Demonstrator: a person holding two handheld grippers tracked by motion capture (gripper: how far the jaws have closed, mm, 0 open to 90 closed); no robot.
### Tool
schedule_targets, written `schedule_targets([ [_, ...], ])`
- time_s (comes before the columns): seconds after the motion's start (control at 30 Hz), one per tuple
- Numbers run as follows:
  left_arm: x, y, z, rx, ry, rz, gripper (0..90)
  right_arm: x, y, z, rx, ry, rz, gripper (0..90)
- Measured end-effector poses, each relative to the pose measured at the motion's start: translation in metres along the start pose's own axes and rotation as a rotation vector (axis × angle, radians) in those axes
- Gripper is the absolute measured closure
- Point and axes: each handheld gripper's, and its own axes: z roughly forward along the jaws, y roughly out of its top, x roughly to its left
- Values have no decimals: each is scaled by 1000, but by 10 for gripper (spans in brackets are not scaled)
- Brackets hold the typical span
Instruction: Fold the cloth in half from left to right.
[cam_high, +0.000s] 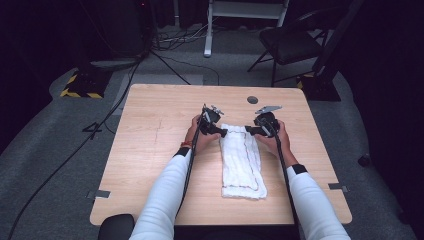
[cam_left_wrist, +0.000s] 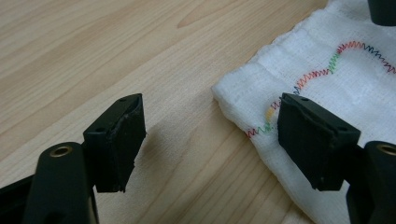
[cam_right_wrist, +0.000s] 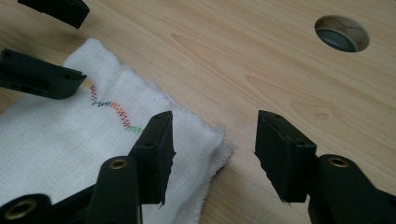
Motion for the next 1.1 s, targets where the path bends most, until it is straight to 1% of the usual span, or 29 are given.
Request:
schedule_targets([
  [0.1,1,0,3,5,-4,-12,213,0,-2,6,21,1,12,473],
  [0.13,1,-1,5,6,-14,-28,204,0,-3,7,27,1,12,472],
  [0.2,2,-2,4,1,-13,-26,196,0,-5,10,39,-1,14,471],
  [0.3,1,-2,4,3,-9,-22,197,1,-6,13,42,3,17,474],
  [0.33,1,-3,4,3,-9,-16,202,1,-6,14,46,5,13,480],
  [0.37,0,-3,4,-1,-14,-10,215,1,-7,14,43,5,21,497],
  [0.4,0,-3,3,-5,-19,-3,233,2,-8,14,40,12,23,514],
  [0.43,0,-3,3,-6,-33,5,259,2,-8,13,38,15,22,533],
  [0.5,-2,-2,2,-9,-60,27,347,2,-9,13,37,29,41,575],
  [0.6,-2,-2,1,-10,-108,48,480,2,-10,14,32,55,52,649],
  [0.67,-2,-2,2,-15,-126,54,564,2,-10,14,27,74,55,721],
  [0.7,-2,-2,2,-21,-137,49,599,2,-10,14,24,83,58,751],
  [0.73,-1,-2,2,-21,-142,47,629,2,-10,15,21,92,64,772],
  [0.77,-2,-2,3,-24,-160,41,678,3,-11,14,20,92,60,788],
  [0.8,-2,-1,3,-22,-168,47,722,3,-11,14,20,98,56,802],
  [0.87,-2,0,3,-16,-175,42,756,2,-10,14,21,109,52,815],
  [0.97,-1,-1,4,-31,-177,26,793,2,-9,15,24,103,38,828],
  [1.1,-1,0,6,-49,-162,17,819,0,-8,14,4,90,49,836],
])
